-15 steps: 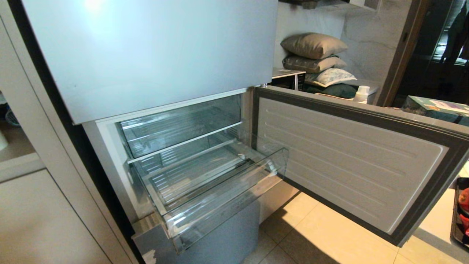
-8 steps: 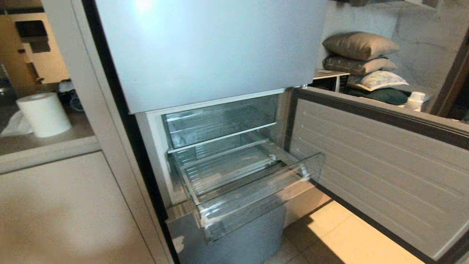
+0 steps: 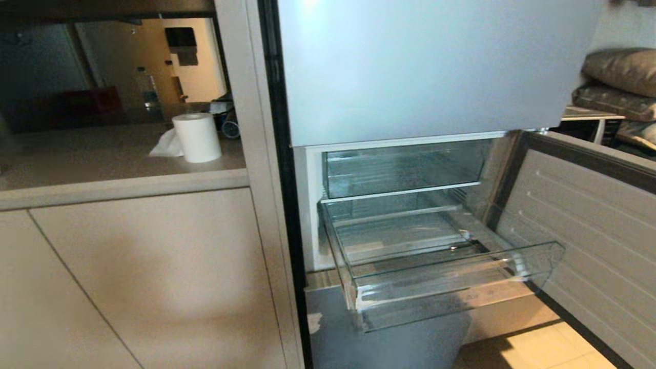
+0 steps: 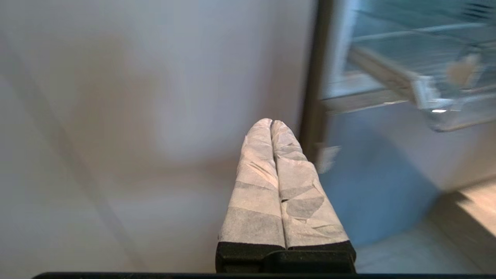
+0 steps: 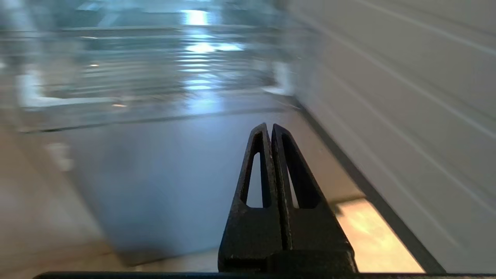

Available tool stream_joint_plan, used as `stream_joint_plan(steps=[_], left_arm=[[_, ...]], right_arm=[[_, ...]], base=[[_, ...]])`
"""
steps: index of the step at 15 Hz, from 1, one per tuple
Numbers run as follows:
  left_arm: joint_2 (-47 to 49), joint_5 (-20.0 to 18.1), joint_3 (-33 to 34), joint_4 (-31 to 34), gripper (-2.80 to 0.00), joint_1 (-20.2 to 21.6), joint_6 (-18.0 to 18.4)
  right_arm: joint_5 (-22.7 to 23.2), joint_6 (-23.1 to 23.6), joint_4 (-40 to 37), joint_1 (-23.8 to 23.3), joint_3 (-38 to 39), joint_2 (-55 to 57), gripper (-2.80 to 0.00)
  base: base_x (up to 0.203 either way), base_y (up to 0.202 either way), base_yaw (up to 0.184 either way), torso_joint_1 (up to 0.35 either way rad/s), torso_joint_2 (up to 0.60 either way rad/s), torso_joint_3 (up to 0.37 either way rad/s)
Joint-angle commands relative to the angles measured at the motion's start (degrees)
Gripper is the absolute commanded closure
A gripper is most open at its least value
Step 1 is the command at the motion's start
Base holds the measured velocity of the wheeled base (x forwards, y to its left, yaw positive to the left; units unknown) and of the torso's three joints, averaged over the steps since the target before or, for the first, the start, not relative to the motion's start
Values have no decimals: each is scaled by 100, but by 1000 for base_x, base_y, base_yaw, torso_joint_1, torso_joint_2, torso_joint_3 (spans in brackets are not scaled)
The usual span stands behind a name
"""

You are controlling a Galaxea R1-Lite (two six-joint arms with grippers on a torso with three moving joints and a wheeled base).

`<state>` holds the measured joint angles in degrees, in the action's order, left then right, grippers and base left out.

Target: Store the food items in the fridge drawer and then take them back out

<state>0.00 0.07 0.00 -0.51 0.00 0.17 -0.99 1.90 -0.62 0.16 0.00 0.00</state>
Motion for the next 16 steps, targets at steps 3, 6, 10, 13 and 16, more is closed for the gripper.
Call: stream_joint_plan(steps=[3,6,10,13,16], left_arm=[[9,1,9,-2,0,-4,0],[0,1,9,-2,0,0,0],[9,1,9,-2,0,0,0],[5,1,9,-2,0,0,0],[1,1,9,-2,0,0,0]], right_arm=[[35,71,9,2,0,44,0],[159,209,72,56,0,1177,0],[198,201,1044,373,-78,3813,0],[208,-120,1762,517,-504,6119,0],[236,-464,2146,608,-1241,8015,0]], base=[[1,-8,160,3,2,0],[0,0,28,2,2,1],[0,0,0,0,0,0],[0,0,0,0,0,0],[0,0,0,0,0,0]])
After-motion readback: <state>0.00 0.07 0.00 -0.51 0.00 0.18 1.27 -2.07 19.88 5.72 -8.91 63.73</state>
